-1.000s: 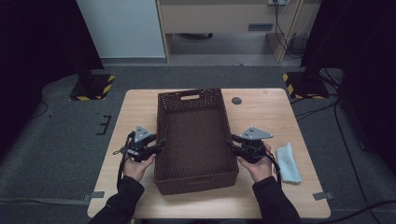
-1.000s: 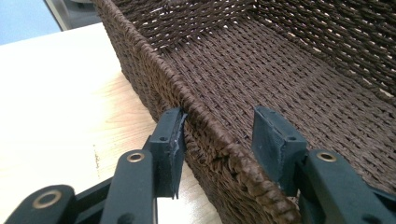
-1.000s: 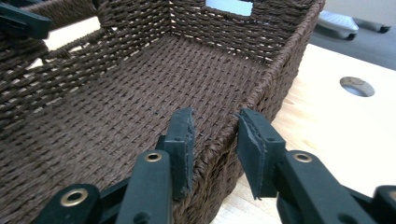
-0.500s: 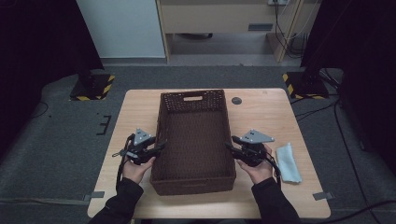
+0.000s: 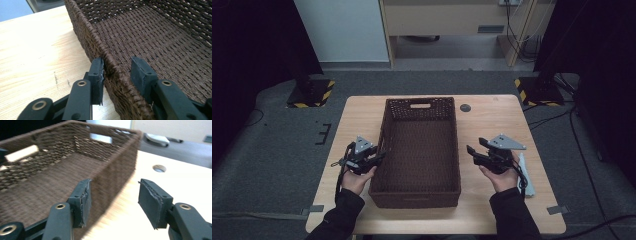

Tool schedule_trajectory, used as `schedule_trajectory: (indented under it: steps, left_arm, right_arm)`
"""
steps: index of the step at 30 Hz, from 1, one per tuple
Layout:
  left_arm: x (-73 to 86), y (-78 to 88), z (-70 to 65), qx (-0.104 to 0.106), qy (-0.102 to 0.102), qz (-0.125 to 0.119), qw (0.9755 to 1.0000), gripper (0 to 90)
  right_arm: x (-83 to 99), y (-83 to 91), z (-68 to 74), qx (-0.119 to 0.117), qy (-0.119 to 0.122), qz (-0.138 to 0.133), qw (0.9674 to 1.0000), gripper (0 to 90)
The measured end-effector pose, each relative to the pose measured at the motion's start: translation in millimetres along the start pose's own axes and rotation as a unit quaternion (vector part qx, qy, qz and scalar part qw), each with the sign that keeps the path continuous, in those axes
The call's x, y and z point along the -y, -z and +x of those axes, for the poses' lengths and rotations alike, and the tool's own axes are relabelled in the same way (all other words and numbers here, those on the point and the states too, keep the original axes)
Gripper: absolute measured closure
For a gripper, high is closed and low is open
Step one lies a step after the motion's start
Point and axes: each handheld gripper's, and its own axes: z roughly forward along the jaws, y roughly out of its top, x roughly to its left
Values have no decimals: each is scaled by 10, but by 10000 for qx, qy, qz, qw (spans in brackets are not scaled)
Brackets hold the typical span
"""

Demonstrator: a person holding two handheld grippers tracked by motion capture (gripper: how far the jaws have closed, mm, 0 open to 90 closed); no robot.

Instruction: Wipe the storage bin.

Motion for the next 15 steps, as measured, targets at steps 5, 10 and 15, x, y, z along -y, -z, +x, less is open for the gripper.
schedule_trajectory:
  steps: [5,10,15]
  left_arm:
    - [12,5,-9,-2,51,-43,10000,627]
    - [11,2,-10,-3,55,-45,10000,628]
    - [8,0,-6,11,55,-37,10000,627]
  right_arm:
    - [107,51,-210,155,-190,295,9993,383]
    - [247,119,-362,284,-314,429,9982,334]
    - [324,228,-501,572,-359,520,9964,340]
